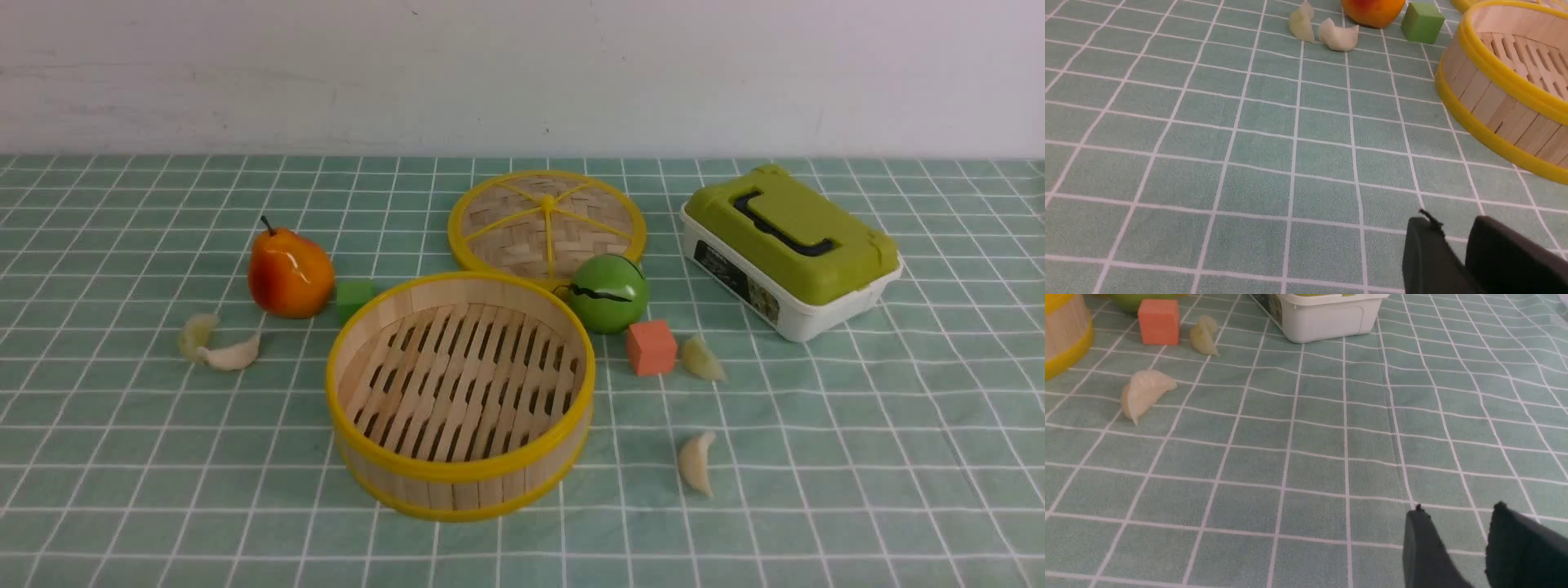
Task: Put the dumplings into the steamer on the table with the blue tablecloth.
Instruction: 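Reach for and grasp a dumpling on the table with the left gripper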
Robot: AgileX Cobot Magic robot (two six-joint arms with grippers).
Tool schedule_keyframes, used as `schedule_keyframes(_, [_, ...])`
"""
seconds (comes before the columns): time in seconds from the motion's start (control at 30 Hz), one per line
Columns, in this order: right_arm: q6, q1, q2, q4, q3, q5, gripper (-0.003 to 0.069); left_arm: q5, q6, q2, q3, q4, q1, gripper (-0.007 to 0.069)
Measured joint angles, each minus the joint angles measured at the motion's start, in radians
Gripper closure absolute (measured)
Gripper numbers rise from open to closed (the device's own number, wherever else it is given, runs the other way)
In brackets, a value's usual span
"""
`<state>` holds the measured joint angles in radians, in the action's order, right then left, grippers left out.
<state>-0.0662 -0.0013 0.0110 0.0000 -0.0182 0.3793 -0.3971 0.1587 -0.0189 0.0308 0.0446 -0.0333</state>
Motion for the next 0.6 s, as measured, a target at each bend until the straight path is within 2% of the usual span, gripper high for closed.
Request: schedule_keyframes(0.6, [0.000, 0.000, 0.000, 0.000, 0.000, 0.000, 0.0420, 0.000, 0.000, 0.000, 0.000, 0.000, 0.000, 0.0461])
